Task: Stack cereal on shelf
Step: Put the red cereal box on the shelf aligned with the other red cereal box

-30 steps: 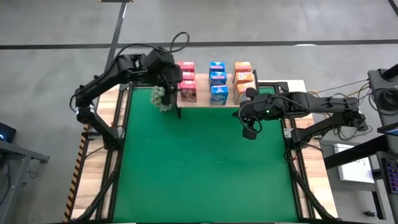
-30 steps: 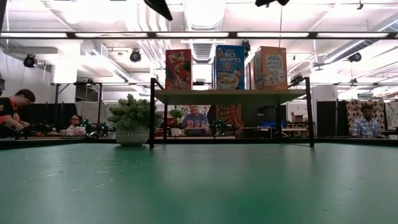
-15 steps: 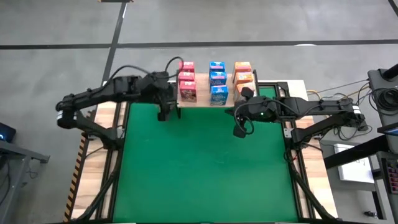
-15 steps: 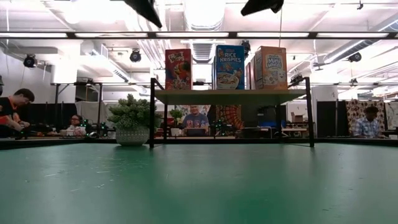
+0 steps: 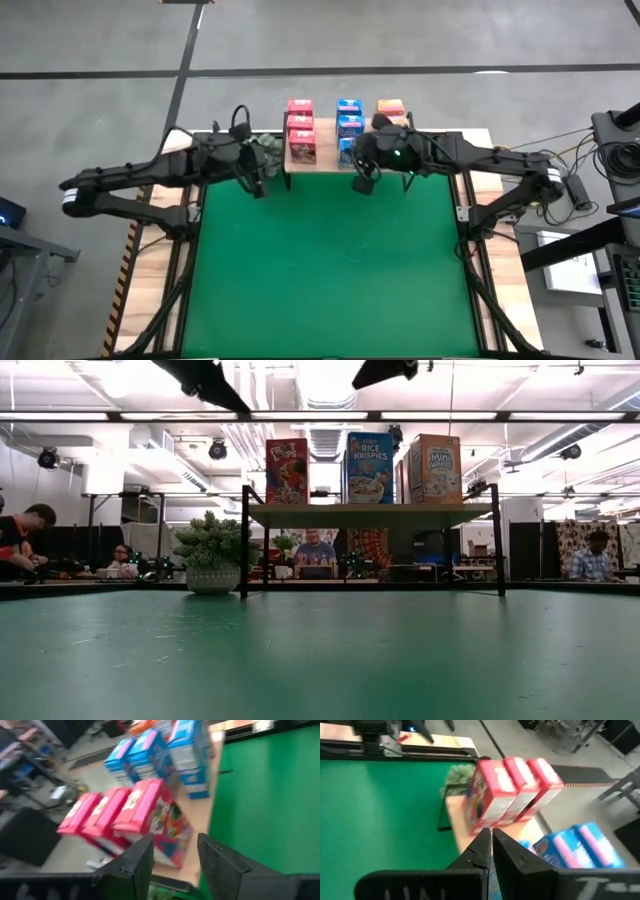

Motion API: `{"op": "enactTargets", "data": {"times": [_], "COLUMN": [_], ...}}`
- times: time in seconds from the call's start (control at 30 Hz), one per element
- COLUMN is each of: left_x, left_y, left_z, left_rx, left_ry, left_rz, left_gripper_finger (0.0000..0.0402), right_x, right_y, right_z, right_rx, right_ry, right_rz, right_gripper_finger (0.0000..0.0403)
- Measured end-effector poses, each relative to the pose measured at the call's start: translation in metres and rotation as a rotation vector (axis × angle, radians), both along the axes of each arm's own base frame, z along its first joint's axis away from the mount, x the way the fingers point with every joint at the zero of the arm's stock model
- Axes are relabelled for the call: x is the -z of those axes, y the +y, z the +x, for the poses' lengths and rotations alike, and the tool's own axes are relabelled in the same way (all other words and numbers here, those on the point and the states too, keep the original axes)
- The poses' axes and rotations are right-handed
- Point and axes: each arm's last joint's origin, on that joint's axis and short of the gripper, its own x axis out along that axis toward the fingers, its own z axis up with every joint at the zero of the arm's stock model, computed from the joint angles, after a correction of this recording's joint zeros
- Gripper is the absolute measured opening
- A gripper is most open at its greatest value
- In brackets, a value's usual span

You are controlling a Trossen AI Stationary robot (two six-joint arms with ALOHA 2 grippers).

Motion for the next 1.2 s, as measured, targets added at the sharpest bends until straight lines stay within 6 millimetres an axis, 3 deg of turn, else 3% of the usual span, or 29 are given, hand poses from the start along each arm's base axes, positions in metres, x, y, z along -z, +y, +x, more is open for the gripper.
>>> {"op": "enactTargets", "data": {"times": [0.3, 0.63, 0.93, 1.2], "left_x": [0.028, 0.038, 0.04, 0.037], "left_y": [0.003, 0.008, 0.015, 0.016], "left_z": [0.0, -0.002, -0.002, 0.0], "left_rx": [-0.039, -0.062, -0.094, -0.098], "left_ry": [-0.029, -0.015, -0.013, -0.069], "left_rz": [0.061, 0.058, 0.056, 0.067], "left_gripper_finger": [0.0077, 0.0037, 0.0037, 0.0037], "right_x": [-0.014, -0.009, 0.002, 0.011], "right_y": [-0.031, -0.064, -0.082, -0.086], "right_z": [0.039, 0.081, 0.092, 0.096], "right_rx": [-0.04, -0.046, -0.024, -0.014], "right_ry": [0.041, 0.187, 0.297, 0.324], "right_rz": [-0.035, -0.066, -0.039, -0.023], "right_gripper_finger": [0.0009, 0.0009, 0.0009, 0.0009]}}
